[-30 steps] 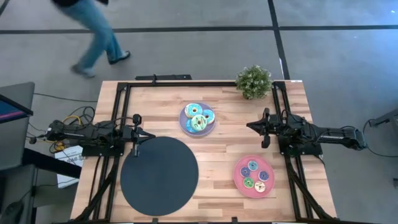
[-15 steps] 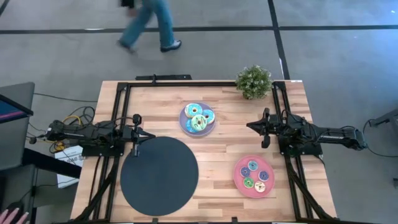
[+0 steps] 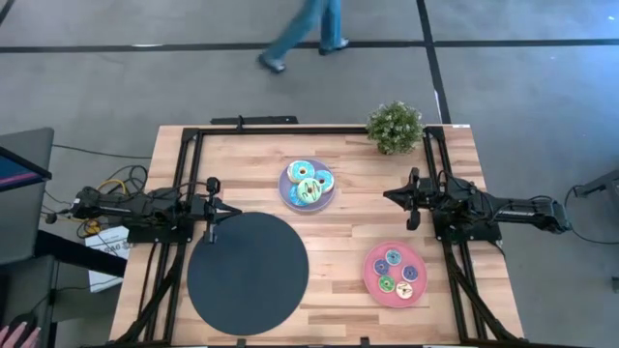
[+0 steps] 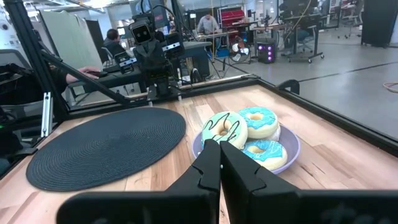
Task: Pick & Place donuts
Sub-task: Return to Home Position
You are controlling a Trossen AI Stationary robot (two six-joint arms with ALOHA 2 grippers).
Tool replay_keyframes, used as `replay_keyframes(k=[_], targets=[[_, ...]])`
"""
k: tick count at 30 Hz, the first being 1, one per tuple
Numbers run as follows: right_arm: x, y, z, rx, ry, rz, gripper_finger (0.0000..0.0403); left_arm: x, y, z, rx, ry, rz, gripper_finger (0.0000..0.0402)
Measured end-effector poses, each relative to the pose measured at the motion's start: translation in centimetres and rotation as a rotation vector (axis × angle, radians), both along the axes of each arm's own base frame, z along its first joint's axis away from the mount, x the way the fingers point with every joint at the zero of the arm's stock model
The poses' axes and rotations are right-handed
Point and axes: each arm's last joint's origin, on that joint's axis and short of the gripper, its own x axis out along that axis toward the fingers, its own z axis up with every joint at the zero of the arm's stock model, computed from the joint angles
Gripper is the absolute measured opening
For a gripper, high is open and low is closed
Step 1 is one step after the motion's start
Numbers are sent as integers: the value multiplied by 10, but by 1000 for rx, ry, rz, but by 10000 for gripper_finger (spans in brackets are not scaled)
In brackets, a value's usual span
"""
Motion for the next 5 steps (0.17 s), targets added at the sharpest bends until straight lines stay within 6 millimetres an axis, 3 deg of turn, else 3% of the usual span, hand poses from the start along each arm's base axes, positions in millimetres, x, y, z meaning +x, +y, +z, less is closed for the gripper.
replay_keyframes(k=[5], targets=[[0,0,0,0,0,0,0,0,0,0,0,0,0,0]])
